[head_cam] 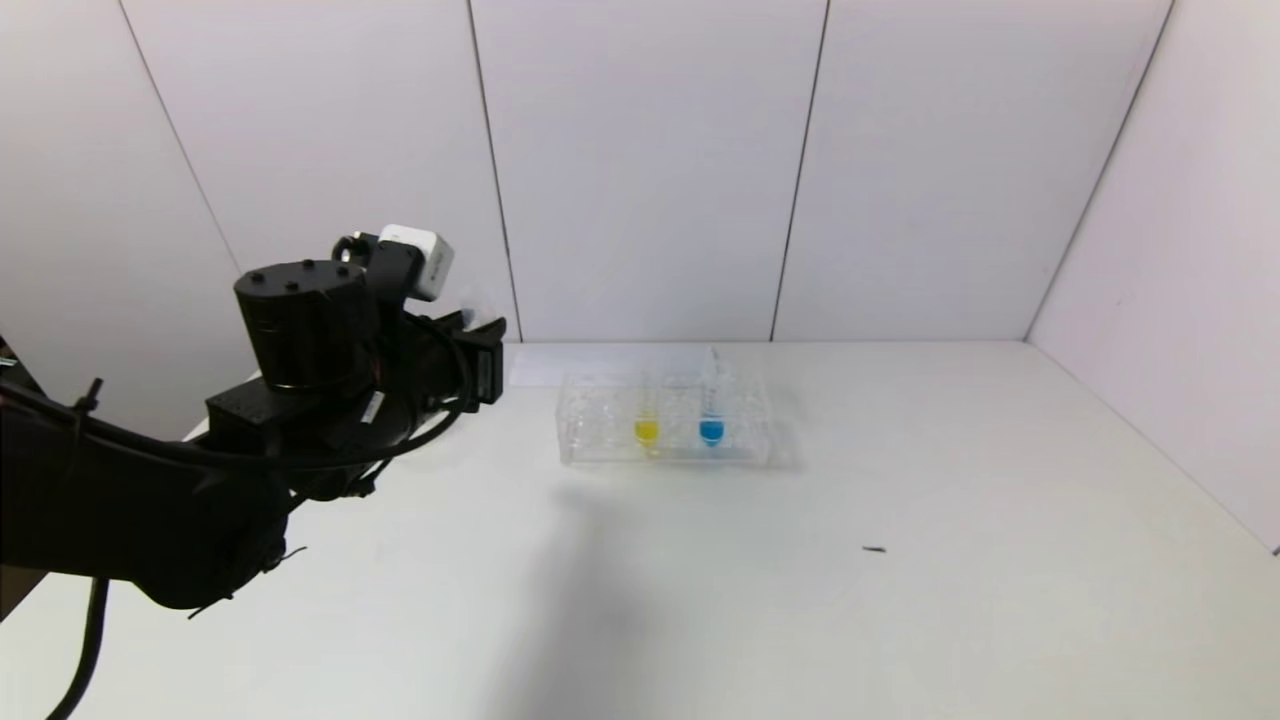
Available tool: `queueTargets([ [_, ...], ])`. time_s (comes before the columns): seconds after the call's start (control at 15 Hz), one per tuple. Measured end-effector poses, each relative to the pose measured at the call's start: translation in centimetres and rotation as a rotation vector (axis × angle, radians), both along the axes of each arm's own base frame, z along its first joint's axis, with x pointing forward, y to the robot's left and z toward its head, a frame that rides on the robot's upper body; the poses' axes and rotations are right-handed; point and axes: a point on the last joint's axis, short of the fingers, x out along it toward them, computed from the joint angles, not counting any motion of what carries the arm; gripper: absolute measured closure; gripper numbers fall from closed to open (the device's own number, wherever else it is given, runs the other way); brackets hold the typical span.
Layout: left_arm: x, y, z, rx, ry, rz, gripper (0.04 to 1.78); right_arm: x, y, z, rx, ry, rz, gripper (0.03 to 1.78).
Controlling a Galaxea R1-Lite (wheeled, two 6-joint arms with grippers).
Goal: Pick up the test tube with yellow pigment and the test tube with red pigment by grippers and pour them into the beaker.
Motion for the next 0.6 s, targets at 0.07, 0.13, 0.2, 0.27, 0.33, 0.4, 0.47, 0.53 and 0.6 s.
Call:
queueTargets([
  [0.07, -0.2, 0.8, 0.3, 0.006, 0.013, 0.006, 1.38, 0.0, 0.0, 0.0, 0.000, 0.000, 0.000, 0.11],
  [0.13, -0.4, 1.5, 0.6, 0.015, 0.038, 0.007, 1.38, 0.0, 0.0, 0.0, 0.000, 0.000, 0.000, 0.11],
  [0.2, -0.6, 2.3, 0.8, 0.025, 0.068, 0.016, 1.38, 0.0, 0.0, 0.0, 0.000, 0.000, 0.000, 0.11],
  [0.27, -0.7, 3.1, 1.0, 0.029, 0.090, 0.028, 1.38, 0.0, 0.0, 0.0, 0.000, 0.000, 0.001, 0.11],
  [0.33, -0.8, 3.7, 1.3, 0.027, 0.093, 0.038, 1.38, 0.0, 0.0, 0.0, 0.000, 0.000, 0.001, 0.11],
  [0.4, -0.8, 4.4, 1.5, 0.021, 0.086, 0.048, 1.38, 0.0, 0.0, 0.0, 0.000, 0.000, 0.000, 0.11],
  [0.47, -0.8, 5.0, 1.8, 0.014, 0.080, 0.057, 1.38, 0.0, 0.0, 0.0, 0.000, 0.000, 0.000, 0.11],
  [0.53, -0.8, 5.6, 1.9, 0.010, 0.078, 0.061, 1.38, 0.0, 0.0, 0.0, 0.000, 0.000, 0.000, 0.11],
  [0.6, -0.7, 6.4, 2.1, 0.004, 0.073, 0.068, 1.38, 0.0, 0.0, 0.0, 0.000, 0.000, 0.000, 0.11],
])
